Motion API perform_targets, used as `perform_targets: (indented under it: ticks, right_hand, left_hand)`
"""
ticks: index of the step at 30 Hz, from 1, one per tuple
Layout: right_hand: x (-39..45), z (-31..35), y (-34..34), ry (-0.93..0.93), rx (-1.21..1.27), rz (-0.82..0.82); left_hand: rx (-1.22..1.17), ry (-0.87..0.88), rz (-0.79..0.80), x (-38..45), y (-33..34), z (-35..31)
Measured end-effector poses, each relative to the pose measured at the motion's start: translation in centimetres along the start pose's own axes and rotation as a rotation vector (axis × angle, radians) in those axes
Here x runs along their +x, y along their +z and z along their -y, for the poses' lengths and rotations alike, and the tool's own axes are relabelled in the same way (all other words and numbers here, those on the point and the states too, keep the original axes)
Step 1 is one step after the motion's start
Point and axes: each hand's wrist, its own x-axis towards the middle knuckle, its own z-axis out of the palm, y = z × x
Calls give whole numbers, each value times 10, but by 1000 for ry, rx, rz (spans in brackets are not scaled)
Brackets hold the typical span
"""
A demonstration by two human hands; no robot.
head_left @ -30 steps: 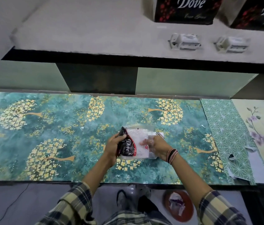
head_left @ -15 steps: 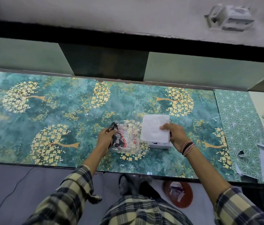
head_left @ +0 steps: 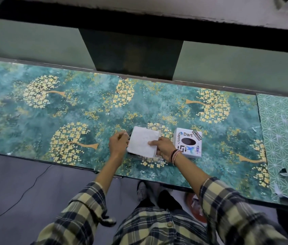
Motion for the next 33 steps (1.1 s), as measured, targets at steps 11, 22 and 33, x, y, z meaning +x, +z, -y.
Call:
perform_targets:
  ticks: [11, 22, 33]
  right_hand:
    - [-24, 4, 4, -346, -756, -383]
    - [-29, 7, -69, 6, -896, -576]
    - [-68, 9, -107, -329, -187, -236]
  left_hand:
    - [-74, -188, 426, -13, 40, 0]
    - [89, -140, 393, -11, 54, 4]
    - [-54, -12, 590, -43, 92, -9]
